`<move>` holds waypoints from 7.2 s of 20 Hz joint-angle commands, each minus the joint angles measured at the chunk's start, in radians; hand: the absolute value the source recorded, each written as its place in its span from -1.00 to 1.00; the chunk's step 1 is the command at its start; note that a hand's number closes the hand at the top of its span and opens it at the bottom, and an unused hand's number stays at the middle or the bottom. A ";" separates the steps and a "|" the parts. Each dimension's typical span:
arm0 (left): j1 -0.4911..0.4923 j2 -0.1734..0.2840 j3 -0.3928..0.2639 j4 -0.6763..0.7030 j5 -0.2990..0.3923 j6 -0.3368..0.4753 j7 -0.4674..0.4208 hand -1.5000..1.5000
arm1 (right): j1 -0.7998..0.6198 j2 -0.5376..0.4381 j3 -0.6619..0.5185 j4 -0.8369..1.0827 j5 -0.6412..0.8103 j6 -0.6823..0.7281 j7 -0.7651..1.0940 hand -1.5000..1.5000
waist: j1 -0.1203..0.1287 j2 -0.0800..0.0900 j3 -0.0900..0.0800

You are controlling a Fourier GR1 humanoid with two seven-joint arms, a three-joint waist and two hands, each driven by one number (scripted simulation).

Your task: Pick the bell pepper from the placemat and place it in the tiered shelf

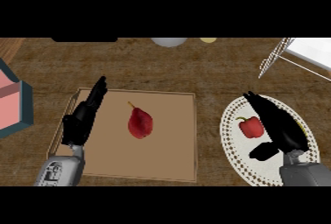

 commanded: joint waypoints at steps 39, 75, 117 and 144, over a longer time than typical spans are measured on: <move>0.005 -0.032 -0.012 -0.041 -0.020 -0.001 0.044 0.00 | -0.738 0.248 -0.047 0.042 0.321 -0.404 1.144 1.00 | 0.002 -0.006 -0.001; -0.020 -0.030 0.004 -0.008 -0.024 -0.009 0.041 0.00 | -0.978 -0.216 -0.357 0.325 0.536 -0.306 0.802 1.00 | 0.002 0.001 0.000; 0.011 0.014 0.033 -0.021 -0.007 -0.053 0.008 0.00 | -0.886 -0.414 -0.518 0.813 0.387 -0.957 0.717 -1.00 | 0.002 -0.001 -0.001; 0.026 -0.017 0.049 0.015 0.001 -0.025 0.004 0.00 | -0.814 -0.579 -0.727 0.199 0.115 -0.758 0.878 -1.00 | -0.039 -0.013 -0.002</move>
